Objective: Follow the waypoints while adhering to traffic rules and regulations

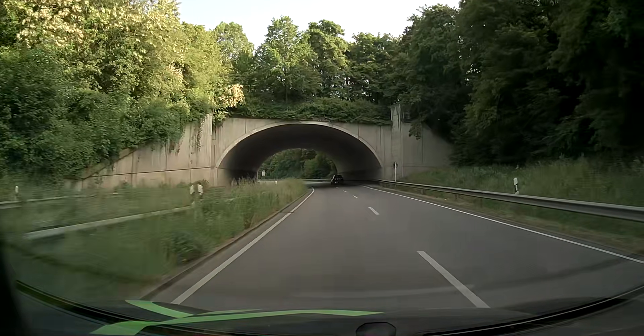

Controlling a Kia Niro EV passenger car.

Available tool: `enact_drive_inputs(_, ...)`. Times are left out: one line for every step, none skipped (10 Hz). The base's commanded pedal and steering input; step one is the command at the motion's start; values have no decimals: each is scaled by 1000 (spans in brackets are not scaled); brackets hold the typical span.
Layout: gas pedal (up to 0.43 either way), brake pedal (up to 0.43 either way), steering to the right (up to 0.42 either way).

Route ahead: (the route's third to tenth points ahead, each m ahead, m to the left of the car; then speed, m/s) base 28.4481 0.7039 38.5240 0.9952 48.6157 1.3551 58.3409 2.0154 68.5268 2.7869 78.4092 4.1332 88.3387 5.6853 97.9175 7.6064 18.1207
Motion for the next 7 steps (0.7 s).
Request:
enact_drive_inputs(429, 0, 4)
enact_drive_inputs(429, 0, 4)
enact_drive_inputs(429, 0, 4)
enact_drive_inputs(429, 0, 4)
enact_drive_inputs(421, 0, 4)
enact_drive_inputs(409, 0, 4)
enact_drive_inputs(409, 0, 4)
